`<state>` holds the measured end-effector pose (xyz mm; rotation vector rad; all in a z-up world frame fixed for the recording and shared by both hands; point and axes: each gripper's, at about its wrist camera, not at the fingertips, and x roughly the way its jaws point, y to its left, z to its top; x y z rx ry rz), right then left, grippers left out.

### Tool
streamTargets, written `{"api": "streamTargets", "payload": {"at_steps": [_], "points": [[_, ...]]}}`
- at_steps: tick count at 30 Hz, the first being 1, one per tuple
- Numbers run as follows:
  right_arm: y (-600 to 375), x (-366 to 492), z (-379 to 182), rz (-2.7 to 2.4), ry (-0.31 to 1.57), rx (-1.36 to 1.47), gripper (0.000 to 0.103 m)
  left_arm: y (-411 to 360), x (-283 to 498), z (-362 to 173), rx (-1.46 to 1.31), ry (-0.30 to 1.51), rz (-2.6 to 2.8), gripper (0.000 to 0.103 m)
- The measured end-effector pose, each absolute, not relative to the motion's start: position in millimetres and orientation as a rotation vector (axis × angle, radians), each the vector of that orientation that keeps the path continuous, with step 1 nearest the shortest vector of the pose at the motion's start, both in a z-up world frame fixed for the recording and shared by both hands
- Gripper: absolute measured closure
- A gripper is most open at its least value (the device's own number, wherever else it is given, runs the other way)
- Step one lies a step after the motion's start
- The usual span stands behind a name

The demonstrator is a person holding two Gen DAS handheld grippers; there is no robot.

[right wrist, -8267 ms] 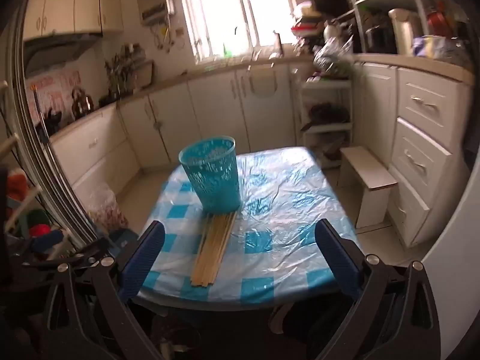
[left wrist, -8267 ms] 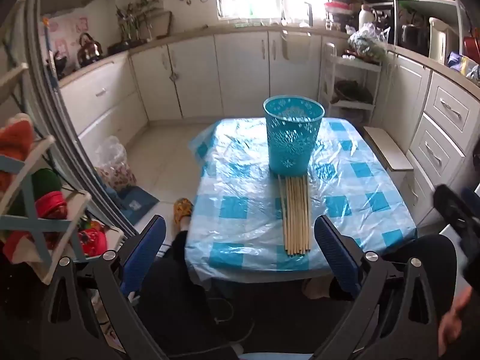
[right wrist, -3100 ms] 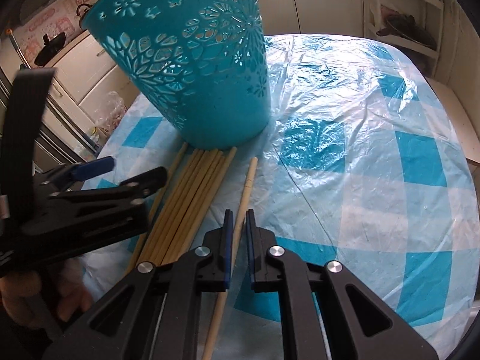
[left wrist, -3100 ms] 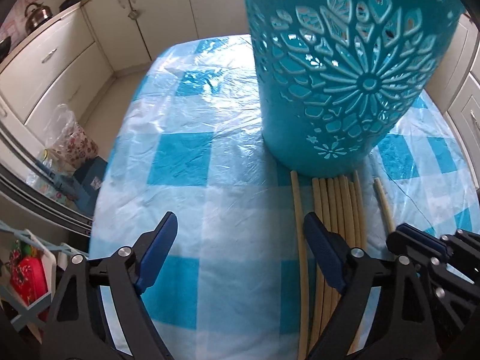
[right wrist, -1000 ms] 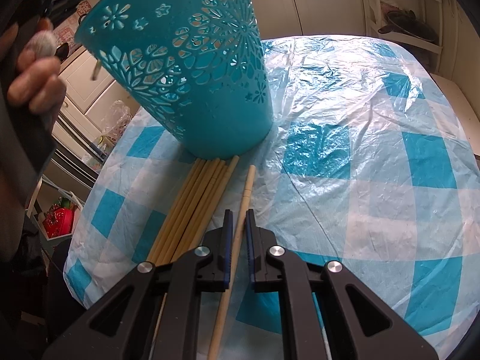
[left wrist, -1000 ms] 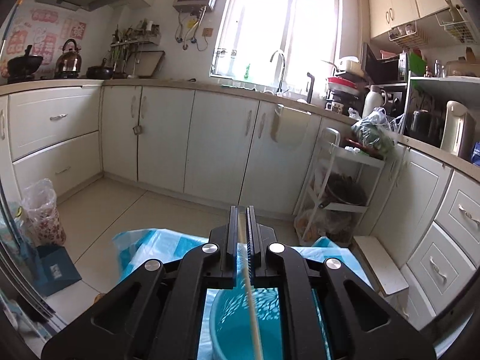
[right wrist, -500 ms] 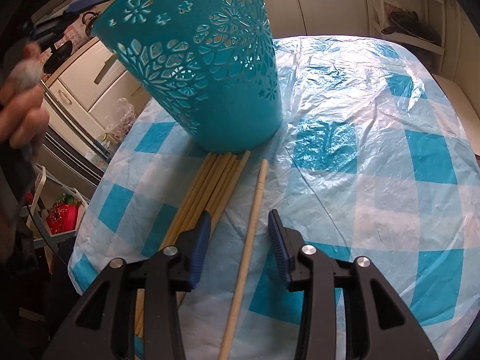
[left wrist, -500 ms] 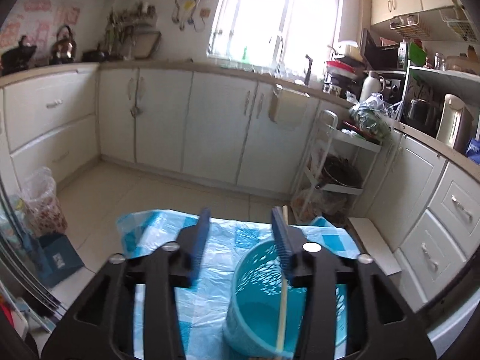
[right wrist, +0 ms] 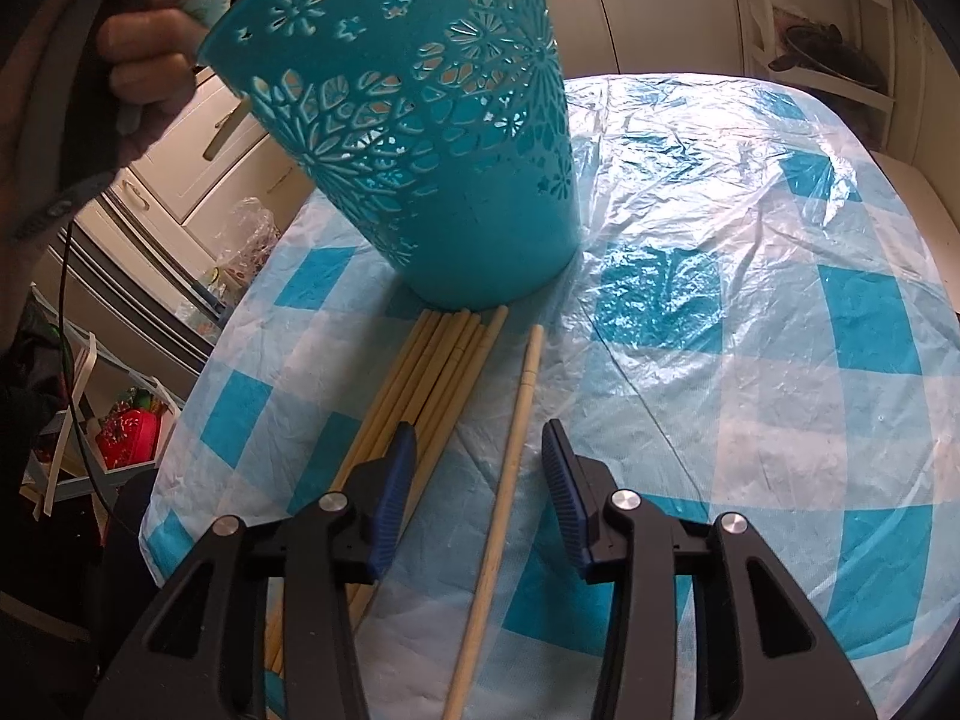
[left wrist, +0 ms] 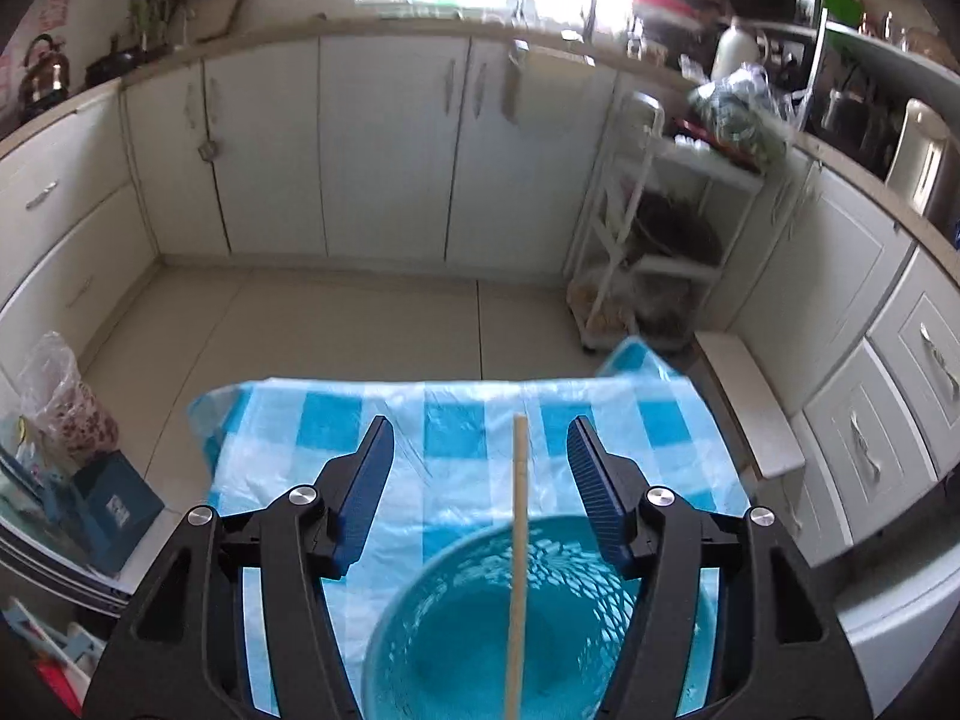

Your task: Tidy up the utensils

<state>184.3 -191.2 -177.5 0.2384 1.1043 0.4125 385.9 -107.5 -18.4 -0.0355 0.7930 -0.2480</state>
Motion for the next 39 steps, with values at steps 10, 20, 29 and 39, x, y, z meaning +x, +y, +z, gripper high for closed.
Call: {"api": "streamTargets", "payload": {"at_steps": [10, 20, 29, 39], "points": [[-192, 184, -178, 0.417, 1.109, 0.255, 0.06, -117, 405, -37, 0.008, 0.959, -0.263, 0.079], [-189, 183, -177, 0.419, 1.109, 0.251, 0.06, -119, 393, -23, -0.056, 0.89, -0.328, 0.098], [-185, 182, -177, 0.418, 1.107, 0.24, 0.059, -98, 386, 7, -0.152, 0.78, -0.316, 0.098], [-185, 181, -177, 0.418, 1.105, 0.238, 0.059, -84, 384, 20, -0.222, 0.725, -0.326, 0.098]]}}
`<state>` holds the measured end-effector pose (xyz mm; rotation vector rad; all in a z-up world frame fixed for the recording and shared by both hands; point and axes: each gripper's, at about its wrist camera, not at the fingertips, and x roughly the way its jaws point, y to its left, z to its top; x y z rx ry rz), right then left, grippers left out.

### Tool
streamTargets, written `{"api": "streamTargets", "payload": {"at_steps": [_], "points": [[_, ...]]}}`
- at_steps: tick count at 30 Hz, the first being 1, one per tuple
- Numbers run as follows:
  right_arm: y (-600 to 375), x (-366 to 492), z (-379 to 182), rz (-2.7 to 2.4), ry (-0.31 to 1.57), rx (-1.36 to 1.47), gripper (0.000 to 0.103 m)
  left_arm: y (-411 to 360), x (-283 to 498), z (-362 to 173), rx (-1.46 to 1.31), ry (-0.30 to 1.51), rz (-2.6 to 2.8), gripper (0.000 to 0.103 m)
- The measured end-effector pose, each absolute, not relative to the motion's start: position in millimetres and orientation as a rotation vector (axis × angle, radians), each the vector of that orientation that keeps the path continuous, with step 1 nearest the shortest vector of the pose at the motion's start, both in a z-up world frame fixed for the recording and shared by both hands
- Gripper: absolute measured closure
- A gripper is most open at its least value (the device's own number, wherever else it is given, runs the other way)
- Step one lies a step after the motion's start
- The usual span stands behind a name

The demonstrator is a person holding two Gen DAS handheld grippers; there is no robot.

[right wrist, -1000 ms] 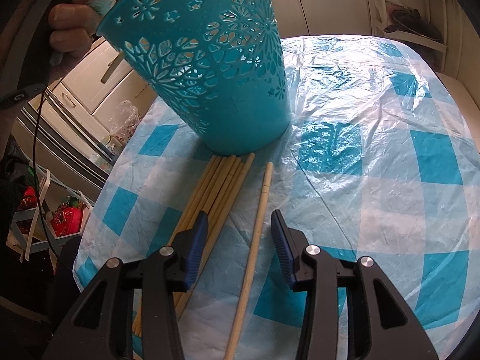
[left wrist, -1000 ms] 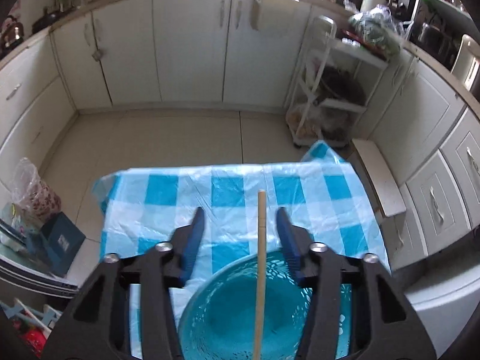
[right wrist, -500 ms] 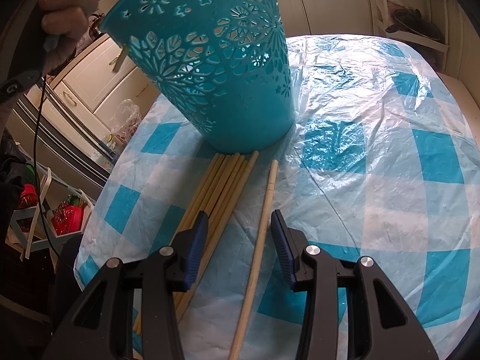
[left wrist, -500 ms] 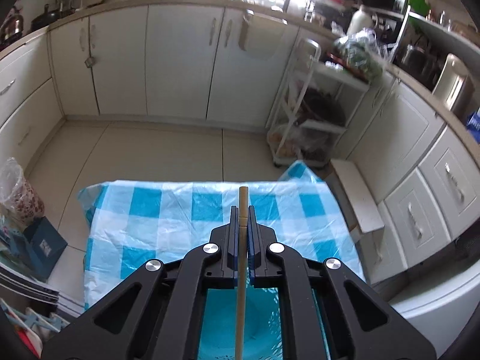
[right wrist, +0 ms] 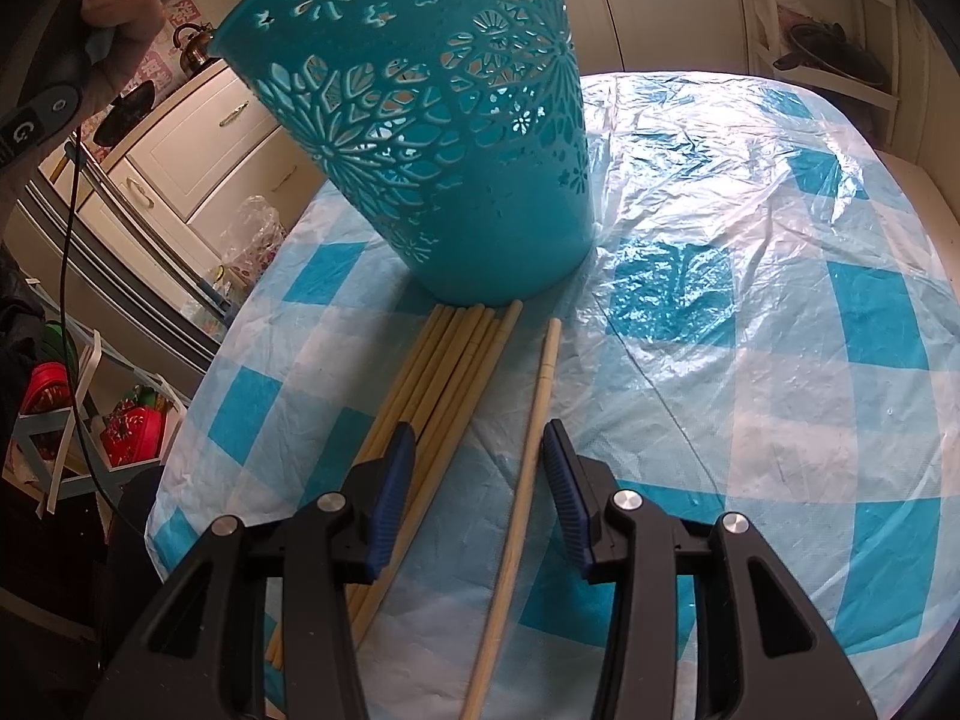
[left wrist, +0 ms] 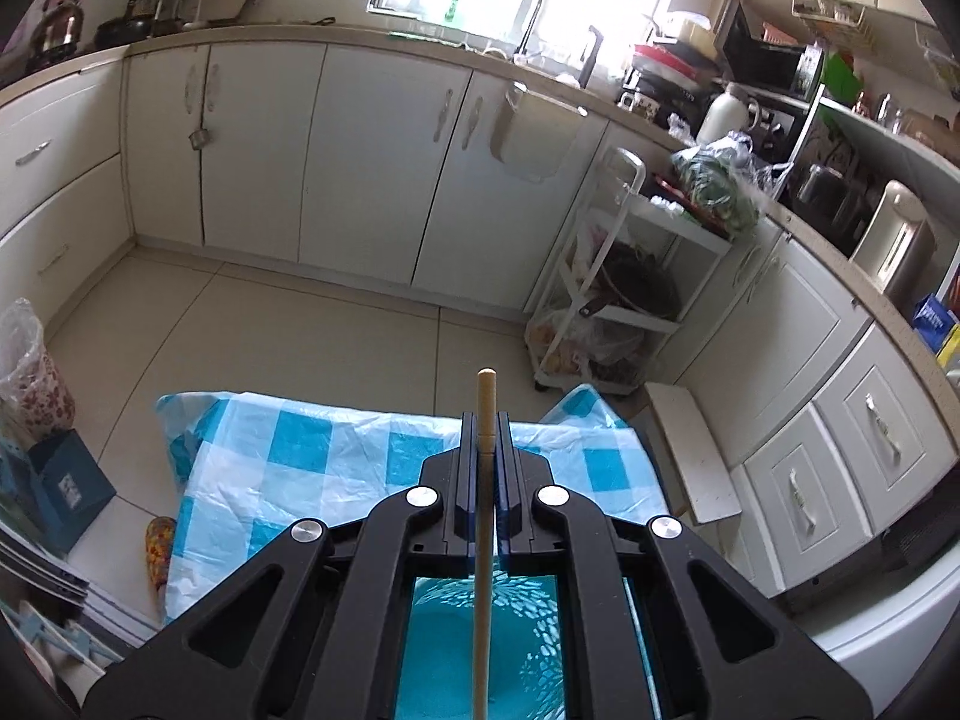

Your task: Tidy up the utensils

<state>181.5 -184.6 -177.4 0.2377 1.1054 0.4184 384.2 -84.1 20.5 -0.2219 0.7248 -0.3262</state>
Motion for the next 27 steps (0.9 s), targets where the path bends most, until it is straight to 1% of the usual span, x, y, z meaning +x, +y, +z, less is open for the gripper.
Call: {"api": "streamTargets", "payload": {"at_steps": [4, 9, 13, 18, 27], "points": [[-185, 181, -177, 0.418, 1.105, 0.238, 0.059, -80, 379, 32, -0.239, 0.665, -0.323, 0.098], [-184, 181, -177, 0.42, 1.104, 0.232, 0.059, -76, 362, 48, -0.237, 0.533, -0.286, 0.098], [-183, 182, -177, 0.419, 1.102, 0.226, 0.059, -74, 349, 50, -0.231, 0.454, -0.254, 0.098], [-182, 181, -177, 0.418, 1.099, 0.22, 0.059, -72, 341, 45, -0.239, 0.423, -0.239, 0.098], [-182, 181, -177, 0.418, 1.098, 0.218, 0.059, -62, 337, 31, -0.273, 0.417, -0.224, 0.098]]}}
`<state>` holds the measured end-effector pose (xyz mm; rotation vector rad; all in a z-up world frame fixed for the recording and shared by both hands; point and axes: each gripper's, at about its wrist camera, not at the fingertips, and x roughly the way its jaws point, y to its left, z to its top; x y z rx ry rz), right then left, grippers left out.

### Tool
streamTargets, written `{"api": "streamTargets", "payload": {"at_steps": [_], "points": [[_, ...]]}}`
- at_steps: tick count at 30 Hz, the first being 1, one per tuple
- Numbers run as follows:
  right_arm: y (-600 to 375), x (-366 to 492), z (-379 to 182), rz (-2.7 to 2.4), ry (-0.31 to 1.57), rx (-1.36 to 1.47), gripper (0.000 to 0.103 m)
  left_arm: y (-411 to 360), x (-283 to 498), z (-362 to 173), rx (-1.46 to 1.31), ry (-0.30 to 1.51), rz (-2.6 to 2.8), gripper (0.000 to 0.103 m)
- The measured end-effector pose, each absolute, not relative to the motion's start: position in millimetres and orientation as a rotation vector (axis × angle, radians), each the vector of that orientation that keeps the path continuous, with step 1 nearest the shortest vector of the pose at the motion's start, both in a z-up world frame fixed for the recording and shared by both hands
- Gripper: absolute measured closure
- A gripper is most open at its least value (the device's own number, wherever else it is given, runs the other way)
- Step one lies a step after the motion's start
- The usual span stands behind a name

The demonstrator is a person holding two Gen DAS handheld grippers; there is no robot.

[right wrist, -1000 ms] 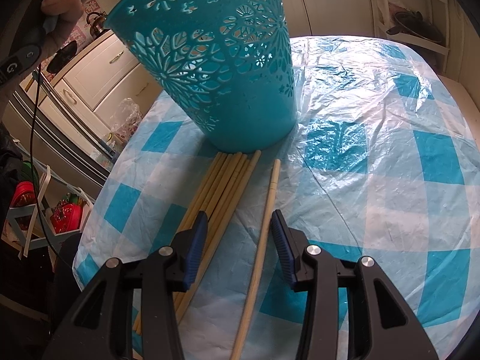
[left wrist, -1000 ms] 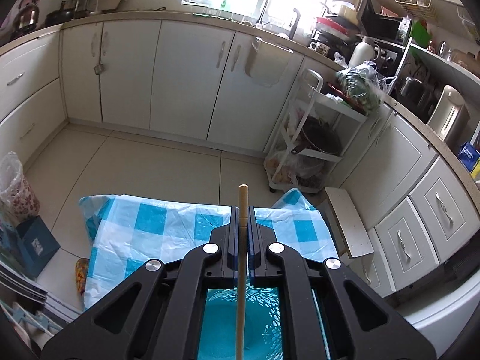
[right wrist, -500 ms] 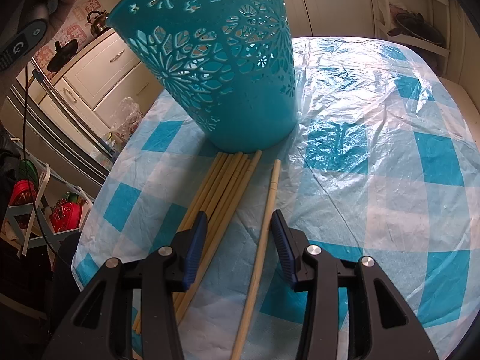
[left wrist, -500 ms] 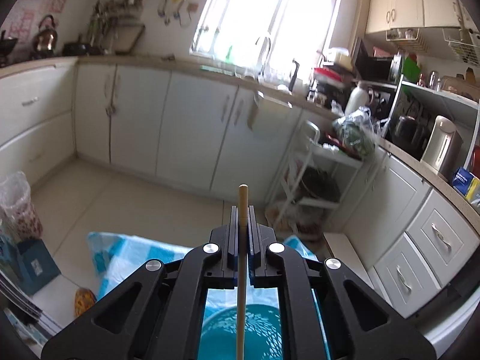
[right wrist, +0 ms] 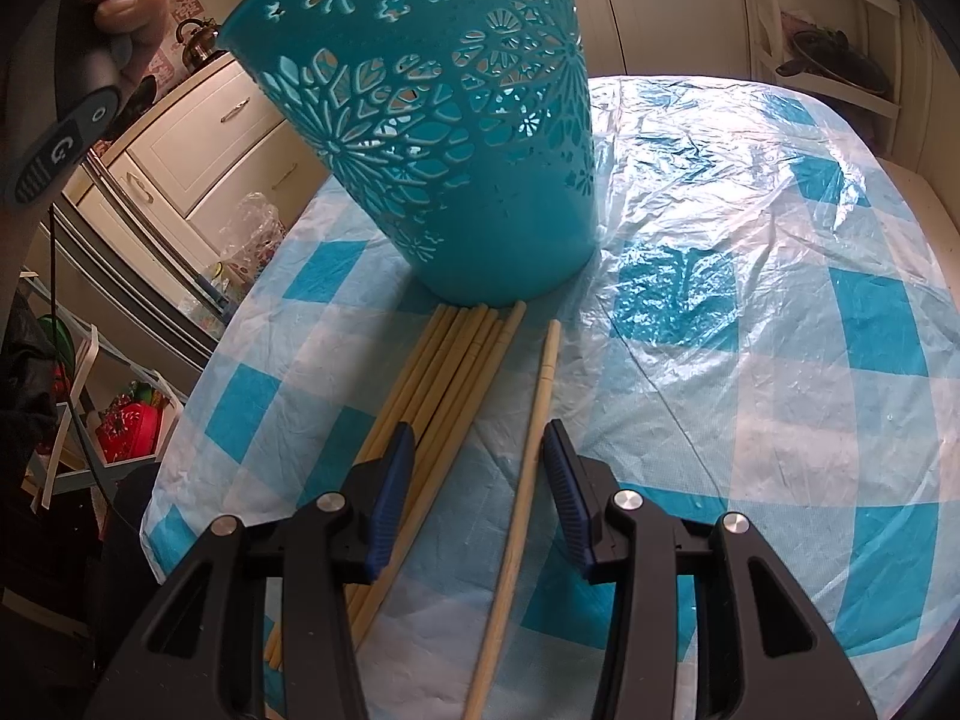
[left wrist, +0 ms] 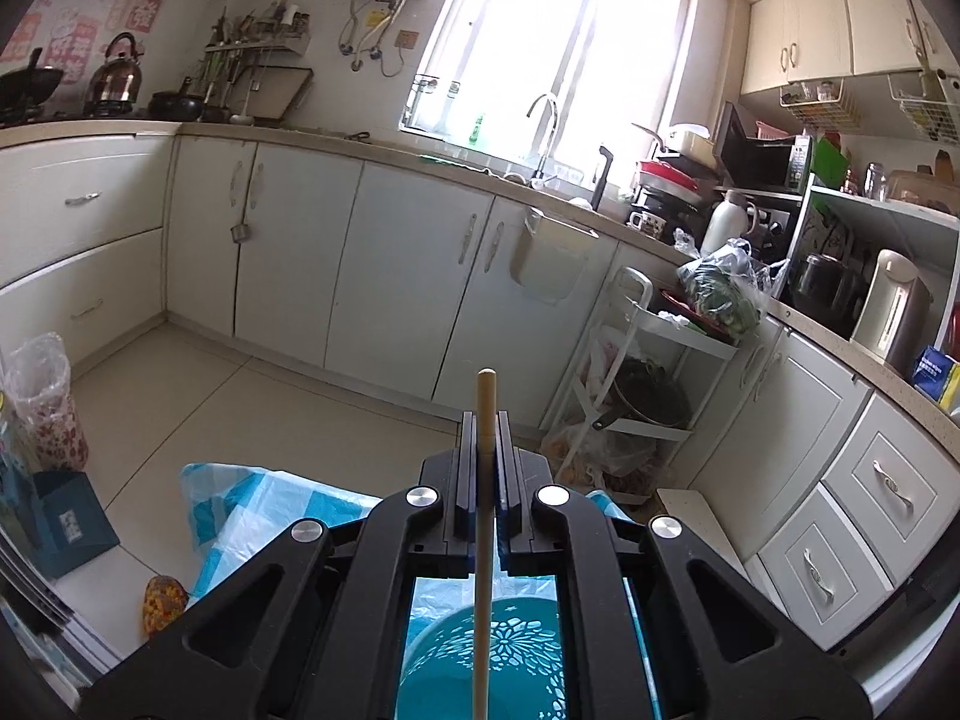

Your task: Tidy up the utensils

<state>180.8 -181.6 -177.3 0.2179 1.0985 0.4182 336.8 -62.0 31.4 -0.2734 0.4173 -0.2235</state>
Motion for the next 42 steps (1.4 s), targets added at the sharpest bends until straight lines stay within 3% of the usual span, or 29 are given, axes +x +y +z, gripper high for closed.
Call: {"api": "streamTargets", "payload": {"at_steps": [20, 23, 27, 31, 36, 42], "points": [[-180, 181, -177, 0.418, 1.096, 0.206, 0.06, -57, 302, -12, -0.213, 0.479, -0.231, 0.096], [-182, 182, -178, 0.406, 1.095, 0.195, 0.067, -49, 297, -15, -0.228, 0.504, -0.223, 0.088], [-182, 181, -178, 0.406, 1.098, 0.175, 0.069, -34, 282, -9, -0.256, 0.49, -0.199, 0.065], [-179, 180, -177, 0.392, 1.094, 0.13, 0.073, -17, 261, -1, -0.279, 0.47, -0.187, 0.052], [-183, 180, -178, 0.346, 1.089, 0.089, 0.096, 6, 234, -1, -0.319, 0.491, -0.197, 0.044], [-202, 167, -156, 0.343, 1.043, 0.223, 0.097, 33, 202, -10, -0.369, 0.536, -0.206, 0.038]]}}
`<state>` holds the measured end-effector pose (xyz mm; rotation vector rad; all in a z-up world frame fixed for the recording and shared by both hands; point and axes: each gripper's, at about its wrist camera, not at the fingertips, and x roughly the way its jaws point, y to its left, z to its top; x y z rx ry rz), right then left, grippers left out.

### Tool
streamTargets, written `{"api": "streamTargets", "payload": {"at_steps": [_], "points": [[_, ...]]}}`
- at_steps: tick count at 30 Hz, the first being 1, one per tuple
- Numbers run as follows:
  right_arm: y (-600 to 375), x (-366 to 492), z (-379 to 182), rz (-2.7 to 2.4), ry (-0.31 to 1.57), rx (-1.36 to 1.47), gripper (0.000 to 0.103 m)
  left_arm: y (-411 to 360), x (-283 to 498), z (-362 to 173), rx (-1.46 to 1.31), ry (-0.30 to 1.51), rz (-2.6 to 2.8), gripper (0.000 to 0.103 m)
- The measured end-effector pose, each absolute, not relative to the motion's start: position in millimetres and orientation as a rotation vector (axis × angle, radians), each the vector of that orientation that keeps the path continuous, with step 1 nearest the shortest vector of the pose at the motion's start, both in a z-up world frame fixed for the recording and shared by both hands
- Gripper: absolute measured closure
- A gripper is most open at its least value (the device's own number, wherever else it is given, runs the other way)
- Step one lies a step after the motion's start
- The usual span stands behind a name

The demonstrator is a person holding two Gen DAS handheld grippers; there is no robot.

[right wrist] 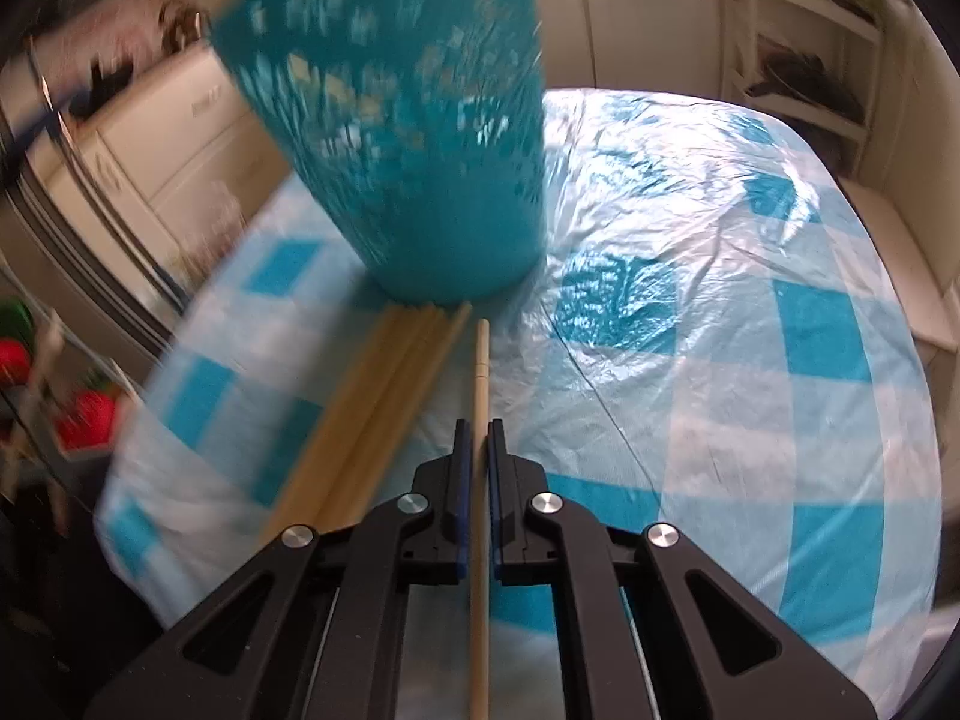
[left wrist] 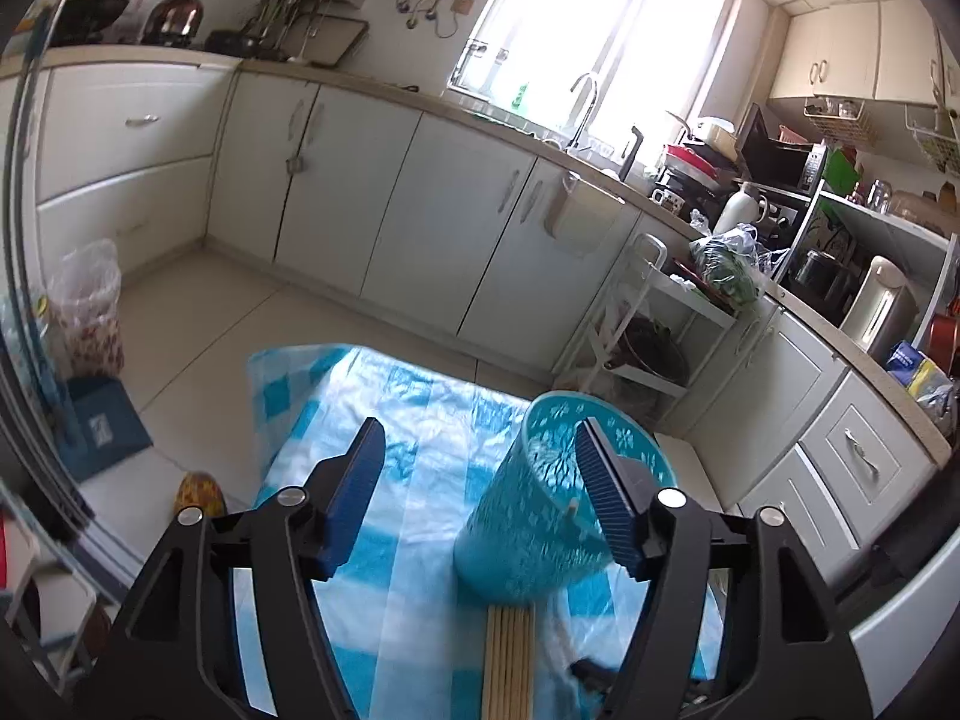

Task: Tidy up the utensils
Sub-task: 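Grasp one chopstick from the bundle with the right tool, then lift the chopstick with the right tool and drop it into the basket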

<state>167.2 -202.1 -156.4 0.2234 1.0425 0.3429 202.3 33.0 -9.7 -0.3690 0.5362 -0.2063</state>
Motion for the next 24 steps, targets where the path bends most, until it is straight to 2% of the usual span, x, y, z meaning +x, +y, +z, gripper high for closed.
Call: {"api": "streamTargets", "payload": {"at_steps": [4, 7, 12, 17, 21, 24], "points": [[-225, 150, -88, 0.408, 0.846, 0.427, 0.097, 53, 178, -20, -0.388, 0.549, -0.186, 0.033], [-225, 159, -21, 0.447, 0.636, 0.447, 0.097, 66, 167, -30, -0.426, 0.578, -0.177, 0.033], [-207, 201, 47, 0.39, 0.33, 0.403, 0.097, 78, 148, -37, -0.491, 0.585, -0.161, 0.033], [-181, 254, 32, 0.227, 0.252, 0.346, 0.097, 77, 137, -32, -0.485, 0.563, -0.156, 0.031], [-176, 279, -5, 0.17, 0.352, 0.371, 0.097, 77, 133, -31, -0.487, 0.551, -0.156, 0.029], [-174, 268, -18, 0.18, 0.375, 0.359, 0.097, 76, 134, -33, -0.491, 0.551, -0.16, 0.029]]}}
